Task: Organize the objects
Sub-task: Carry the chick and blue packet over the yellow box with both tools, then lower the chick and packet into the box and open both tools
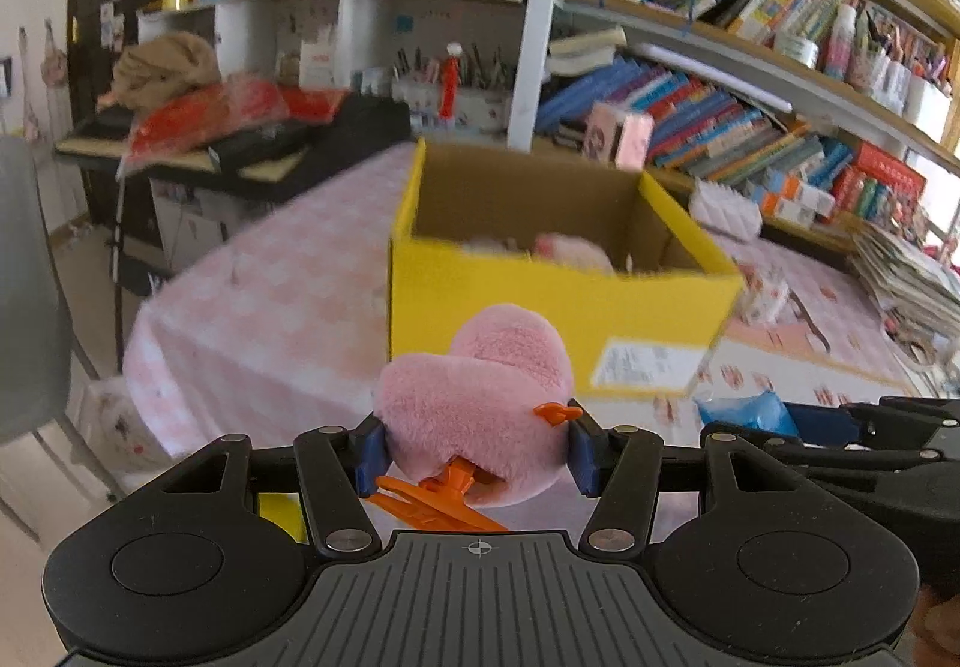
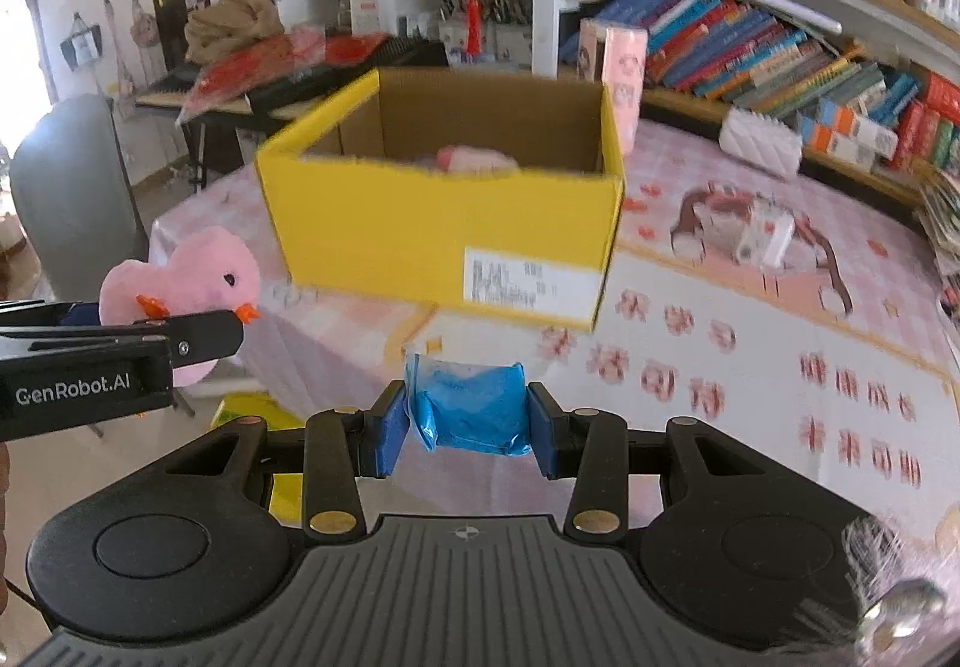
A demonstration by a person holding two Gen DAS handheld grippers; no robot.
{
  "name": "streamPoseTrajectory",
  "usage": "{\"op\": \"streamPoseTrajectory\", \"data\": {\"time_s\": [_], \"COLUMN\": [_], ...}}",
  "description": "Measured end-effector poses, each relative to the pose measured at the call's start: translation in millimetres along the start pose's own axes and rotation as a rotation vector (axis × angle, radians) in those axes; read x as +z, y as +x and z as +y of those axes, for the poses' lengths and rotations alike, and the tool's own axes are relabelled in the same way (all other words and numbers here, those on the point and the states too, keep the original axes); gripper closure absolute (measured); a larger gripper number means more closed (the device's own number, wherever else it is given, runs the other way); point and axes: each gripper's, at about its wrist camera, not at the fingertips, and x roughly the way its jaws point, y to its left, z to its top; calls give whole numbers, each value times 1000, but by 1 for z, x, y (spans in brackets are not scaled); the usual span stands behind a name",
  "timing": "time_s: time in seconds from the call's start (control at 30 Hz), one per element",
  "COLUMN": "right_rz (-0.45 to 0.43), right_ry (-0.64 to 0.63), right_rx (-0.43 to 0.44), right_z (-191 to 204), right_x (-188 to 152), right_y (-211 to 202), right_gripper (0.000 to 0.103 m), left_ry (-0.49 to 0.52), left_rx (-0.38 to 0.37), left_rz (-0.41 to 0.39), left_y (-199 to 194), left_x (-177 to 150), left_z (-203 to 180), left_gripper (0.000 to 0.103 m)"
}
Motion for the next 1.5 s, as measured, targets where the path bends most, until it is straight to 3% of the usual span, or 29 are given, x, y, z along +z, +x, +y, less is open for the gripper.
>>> {"op": "streamPoseTrajectory", "data": {"time_s": [0.3, 0.47, 0.7, 0.93, 1.17, 1.5], "right_rz": [-137, -164, -120, -62, -12, 58], "right_ry": [-40, -81, -132, -295, -422, -516], "right_rx": [40, 44, 44, 20, 23, 25], "right_z": [-18, -32, -50, -49, -42, -35], "right_x": [70, 101, 124, 129, 134, 136], "right_y": [26, 53, 104, 147, 176, 192], "right_gripper": [64, 64, 64, 64, 64, 64], "left_ry": [-16, -21, 1, 45, 106, 170], "left_rx": [36, 56, 83, 148, 164, 186], "left_rz": [-102, -106, -31, 17, 76, 71], "left_y": [37, 70, 114, 145, 169, 176], "left_x": [60, 81, 87, 91, 89, 86], "left_z": [-8, -16, -24, -26, -34, -41], "left_gripper": [48, 48, 46, 45, 45, 44]}}
